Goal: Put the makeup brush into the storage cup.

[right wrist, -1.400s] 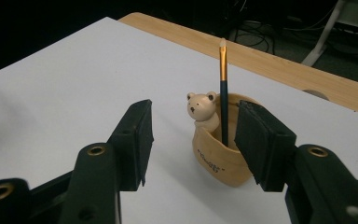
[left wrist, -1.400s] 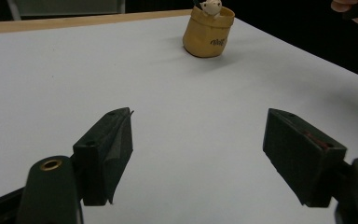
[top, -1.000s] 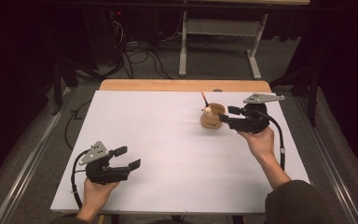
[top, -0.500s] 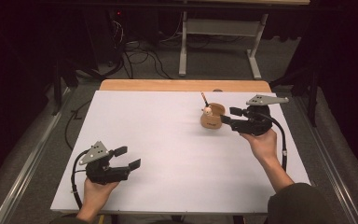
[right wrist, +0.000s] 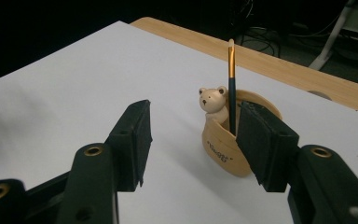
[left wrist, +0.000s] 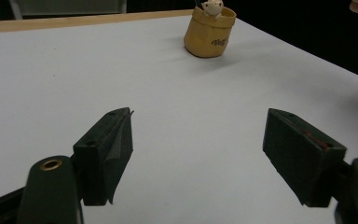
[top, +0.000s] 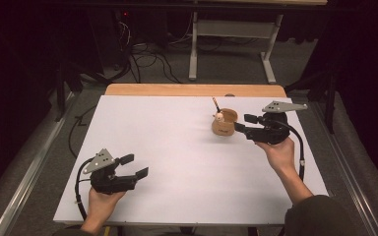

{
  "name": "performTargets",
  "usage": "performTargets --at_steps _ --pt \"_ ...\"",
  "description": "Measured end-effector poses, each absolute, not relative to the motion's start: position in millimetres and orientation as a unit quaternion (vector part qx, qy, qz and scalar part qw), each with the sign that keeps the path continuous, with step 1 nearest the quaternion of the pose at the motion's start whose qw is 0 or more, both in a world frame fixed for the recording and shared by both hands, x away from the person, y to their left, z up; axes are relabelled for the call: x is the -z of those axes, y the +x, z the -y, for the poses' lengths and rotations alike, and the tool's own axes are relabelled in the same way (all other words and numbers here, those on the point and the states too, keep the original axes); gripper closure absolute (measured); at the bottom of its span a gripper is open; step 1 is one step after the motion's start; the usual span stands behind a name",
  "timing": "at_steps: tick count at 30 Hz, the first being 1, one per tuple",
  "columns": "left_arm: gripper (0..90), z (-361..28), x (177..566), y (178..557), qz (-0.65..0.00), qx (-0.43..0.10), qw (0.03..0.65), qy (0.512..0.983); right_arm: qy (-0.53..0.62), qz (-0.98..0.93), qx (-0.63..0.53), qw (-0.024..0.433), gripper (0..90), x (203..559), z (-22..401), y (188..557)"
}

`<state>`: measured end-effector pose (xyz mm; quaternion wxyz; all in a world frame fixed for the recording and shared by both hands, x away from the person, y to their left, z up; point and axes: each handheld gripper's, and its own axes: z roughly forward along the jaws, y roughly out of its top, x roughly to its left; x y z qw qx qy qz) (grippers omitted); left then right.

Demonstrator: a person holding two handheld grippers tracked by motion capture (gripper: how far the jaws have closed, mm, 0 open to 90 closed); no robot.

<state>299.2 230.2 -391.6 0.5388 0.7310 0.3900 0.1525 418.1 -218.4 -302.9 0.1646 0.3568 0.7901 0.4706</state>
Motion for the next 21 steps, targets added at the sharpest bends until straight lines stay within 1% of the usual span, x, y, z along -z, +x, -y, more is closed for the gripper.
performTargets --at_steps 21 --pt "24.8 -230.2 391.5 298.8 -0.389 -0.153 0.538 0.732 0.354 -0.785 -0.481 0.163 46.6 302.4 226.5 406.7"
